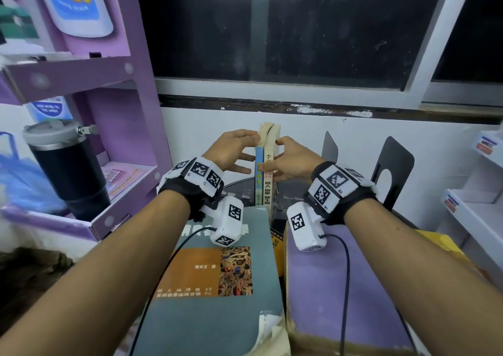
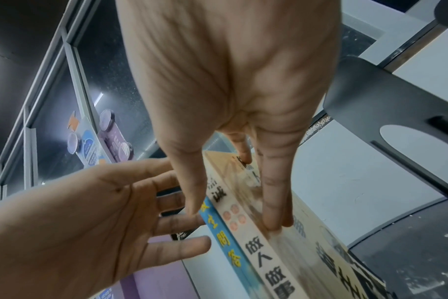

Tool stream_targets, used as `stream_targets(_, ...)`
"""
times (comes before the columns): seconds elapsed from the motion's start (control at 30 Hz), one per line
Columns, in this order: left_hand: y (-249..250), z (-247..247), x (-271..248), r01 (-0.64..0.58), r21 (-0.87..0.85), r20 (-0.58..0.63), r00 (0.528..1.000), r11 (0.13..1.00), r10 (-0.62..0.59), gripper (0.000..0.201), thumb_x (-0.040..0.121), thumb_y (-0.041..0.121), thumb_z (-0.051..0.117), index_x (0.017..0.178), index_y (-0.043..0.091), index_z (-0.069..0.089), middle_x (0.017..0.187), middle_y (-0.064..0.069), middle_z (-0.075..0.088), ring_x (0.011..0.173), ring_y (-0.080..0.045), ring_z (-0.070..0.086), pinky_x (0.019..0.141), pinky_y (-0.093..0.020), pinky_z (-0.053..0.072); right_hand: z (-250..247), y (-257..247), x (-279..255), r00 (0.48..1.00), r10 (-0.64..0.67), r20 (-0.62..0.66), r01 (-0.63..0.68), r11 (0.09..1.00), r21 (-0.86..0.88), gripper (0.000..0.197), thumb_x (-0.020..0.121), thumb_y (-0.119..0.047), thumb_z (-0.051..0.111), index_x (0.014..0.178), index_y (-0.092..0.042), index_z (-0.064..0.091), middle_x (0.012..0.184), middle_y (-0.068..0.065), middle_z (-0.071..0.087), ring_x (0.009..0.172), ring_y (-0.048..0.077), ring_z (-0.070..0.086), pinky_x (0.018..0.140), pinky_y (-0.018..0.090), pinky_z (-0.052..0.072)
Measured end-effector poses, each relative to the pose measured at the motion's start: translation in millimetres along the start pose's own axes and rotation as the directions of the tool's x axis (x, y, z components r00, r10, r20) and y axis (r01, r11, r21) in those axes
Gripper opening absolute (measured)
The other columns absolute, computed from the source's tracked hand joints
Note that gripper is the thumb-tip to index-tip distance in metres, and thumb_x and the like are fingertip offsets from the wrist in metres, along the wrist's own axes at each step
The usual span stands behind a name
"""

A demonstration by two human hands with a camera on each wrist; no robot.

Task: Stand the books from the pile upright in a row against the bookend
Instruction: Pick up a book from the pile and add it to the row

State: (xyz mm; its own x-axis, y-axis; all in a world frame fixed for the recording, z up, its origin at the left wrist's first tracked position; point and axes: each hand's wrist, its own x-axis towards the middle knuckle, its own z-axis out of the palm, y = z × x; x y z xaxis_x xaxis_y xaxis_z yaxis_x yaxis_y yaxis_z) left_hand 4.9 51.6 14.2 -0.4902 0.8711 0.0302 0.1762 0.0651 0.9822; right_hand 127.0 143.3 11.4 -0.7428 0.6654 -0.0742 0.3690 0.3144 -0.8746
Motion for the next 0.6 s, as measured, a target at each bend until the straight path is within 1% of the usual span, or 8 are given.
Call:
stream_targets(0.1,1,-6,-13,-0.001,0.075,-0.022,1.0,0.997,0.002,0.033,0.095,0.026,0.056,0.127,0.017,0.055,0.125,-0.005,0.06,0.1,-0.026,0.061,0.082,-0.042,0.055,1,-4,-10,1.0,0.01,-0.005,-0.01,0.999,-0.039,0.053,0.081,-0.013,0.077,0.116,-0.021,0.038,0.119,0.012,0.065,0.101,0.029,0.068,0.088,0.045,0.057)
stream_targets(0.17,2,-11,-21,-0.004,0.116,-0.033,0.999,0.993,0.008,0.029,0.095,0.024,0.056,0.123,0.017,0.055,0.123,-0.005,0.06,0.099,-0.025,0.061,0.081,-0.039,0.053,3,-9,-20,1.0,-0.003,-0.012,0.002,0.995,-0.097,0.047,0.082,-0.017,0.076,0.113,-0.021,0.042,0.122,0.011,0.064,0.107,0.029,0.065,0.093,0.045,0.054)
stream_targets(0.23,1,-15,-31,-0.002,0.147,-0.046,0.999,0.989,0.009,0.027,0.094,0.023,0.056,0.121,0.016,0.056,0.121,-0.005,0.062,0.099,-0.024,0.061,0.078,-0.035,0.049,4,-13,-30,1.0,-0.008,-0.029,0.002,0.982,-0.187,0.046,0.082,-0.023,0.076,0.117,-0.017,0.046,0.125,0.01,0.062,0.114,0.029,0.061,0.098,0.045,0.05)
stream_targets(0.27,1,-17,-37,0.001,0.163,-0.054,0.999,0.987,0.008,0.026,0.094,0.022,0.056,0.12,0.017,0.057,0.12,-0.005,0.063,0.098,-0.024,0.06,0.076,-0.033,0.047,5,-15,-36,0.999,0.007,-0.048,-0.018,0.975,-0.221,0.051,0.083,-0.027,0.075,0.123,-0.013,0.047,0.125,0.01,0.06,0.114,0.03,0.06,0.098,0.045,0.05)
stream_targets(0.33,0,-23,-49,0.014,0.193,-0.067,0.998,0.981,-0.001,0.025,0.093,0.023,0.057,0.118,0.018,0.057,0.119,-0.004,0.064,0.098,-0.023,0.06,0.077,-0.033,0.045,7,-19,-47,0.995,0.049,-0.083,-0.071,0.955,-0.289,0.055,0.084,-0.033,0.073,0.124,-0.004,0.049,0.122,0.013,0.061,0.109,0.031,0.062,0.096,0.045,0.052)
stream_targets(0.43,-5,-33,-68,0.056,0.235,-0.089,0.995,0.97,-0.036,0.028,0.093,0.025,0.057,0.119,0.018,0.057,0.12,-0.004,0.065,0.098,-0.022,0.059,0.075,-0.031,0.043,12,-21,-63,0.993,0.098,-0.072,-0.118,0.918,-0.378,0.057,0.087,-0.041,0.068,0.124,0.0,0.052,0.12,0.015,0.061,0.105,0.03,0.064,0.096,0.042,0.052)
stream_targets(0.53,-11,-43,-86,0.128,0.276,-0.102,0.989,0.953,-0.103,0.031,0.092,0.025,0.058,0.122,0.016,0.057,0.122,-0.004,0.063,0.098,-0.022,0.056,0.071,-0.029,0.042,21,-21,-74,0.991,0.126,-0.045,-0.133,0.909,-0.395,0.046,0.088,-0.044,0.066,0.109,-0.004,0.056,0.117,0.013,0.054,0.105,0.027,0.057,0.094,0.039,0.05)
stream_targets(0.6,-15,-49,-97,0.162,0.3,-0.113,0.985,0.94,-0.133,0.033,0.093,0.026,0.057,0.124,0.014,0.056,0.124,-0.005,0.061,0.098,-0.022,0.054,0.068,-0.027,0.04,28,-19,-80,0.99,0.139,-0.027,-0.138,0.906,-0.401,0.059,0.087,-0.045,0.066,0.124,-0.002,0.052,0.129,0.014,0.052,0.112,0.029,0.056,0.097,0.039,0.05)
